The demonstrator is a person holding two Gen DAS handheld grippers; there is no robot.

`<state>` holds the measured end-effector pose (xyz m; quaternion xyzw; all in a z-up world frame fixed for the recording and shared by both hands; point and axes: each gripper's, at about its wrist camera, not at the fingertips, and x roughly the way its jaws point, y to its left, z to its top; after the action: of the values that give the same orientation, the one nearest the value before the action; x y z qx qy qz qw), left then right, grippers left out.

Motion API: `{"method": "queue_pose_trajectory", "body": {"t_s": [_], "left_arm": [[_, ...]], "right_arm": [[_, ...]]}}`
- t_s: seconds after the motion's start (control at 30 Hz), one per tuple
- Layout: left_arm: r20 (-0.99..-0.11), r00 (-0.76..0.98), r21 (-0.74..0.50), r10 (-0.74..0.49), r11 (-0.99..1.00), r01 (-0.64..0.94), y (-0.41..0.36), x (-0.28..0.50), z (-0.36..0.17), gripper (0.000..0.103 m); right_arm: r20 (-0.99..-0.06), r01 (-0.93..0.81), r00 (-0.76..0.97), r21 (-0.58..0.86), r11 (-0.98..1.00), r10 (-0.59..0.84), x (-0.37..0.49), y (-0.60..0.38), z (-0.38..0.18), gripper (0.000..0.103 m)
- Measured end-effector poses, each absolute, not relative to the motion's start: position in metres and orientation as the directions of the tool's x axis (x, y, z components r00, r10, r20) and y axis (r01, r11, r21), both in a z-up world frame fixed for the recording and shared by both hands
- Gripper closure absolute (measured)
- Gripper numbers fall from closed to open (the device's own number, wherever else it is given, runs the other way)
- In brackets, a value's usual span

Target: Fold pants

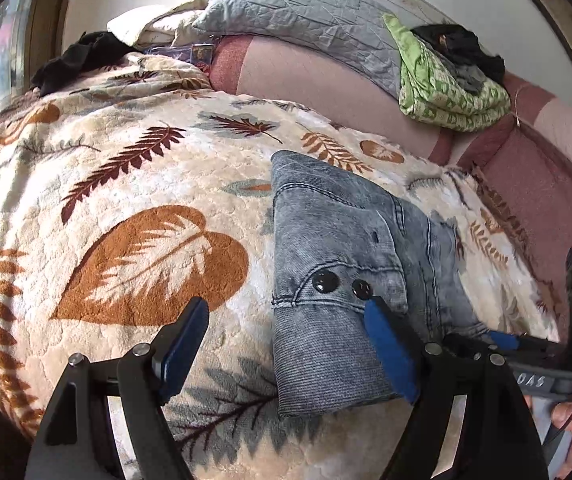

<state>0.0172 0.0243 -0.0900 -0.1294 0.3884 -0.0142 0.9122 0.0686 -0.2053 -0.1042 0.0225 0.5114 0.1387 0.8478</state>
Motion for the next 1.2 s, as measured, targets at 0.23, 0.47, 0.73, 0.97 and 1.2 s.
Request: {"method": "queue_pose_trajectory", "body": {"t_s": [0.23,0.47,0.73,0.97,1.2], "left_arm": [[-0.742,0.67,-0.123,-0.039,0.989,-0.079,0.012,0.019,-0.074,0.022],[-0.771,0.636,0.023,0.017,1.0,0.002,-0.019,0.023,-0.087,0.022],[-0.74,0.672,-0.037,-0.008,0.999,-0.029,-0.006,0.019,-0.06,0.022],[-0.802,0.597,0.028,0.024,1.0,-0.003,-0.007,0.033,-0.091,0.022],[-0.774,0.633,0.019,0.021,1.0,-0.009,-0.004,0.028,-0.092,0.019]], "right_arm": [[-0.817,-0.214,0.523,0.149,0.965,0.242,0.054,-0.214,-0.093,0.022],[-0.778,-0.157,0.569,0.213,0.964,0.265,0.048,-0.242,-0.089,0.022],[-0.834,-0.167,0.526,0.09,0.982,0.165,0.048,-0.242,-0.103,0.014],[-0.76,-0.11,0.613,0.187,0.976,0.215,0.056,-0.254,-0.063,0.014],[-0.776,-0.173,0.607,0.086,0.981,0.175,0.125,-0.21,-0.042,0.014]]}}
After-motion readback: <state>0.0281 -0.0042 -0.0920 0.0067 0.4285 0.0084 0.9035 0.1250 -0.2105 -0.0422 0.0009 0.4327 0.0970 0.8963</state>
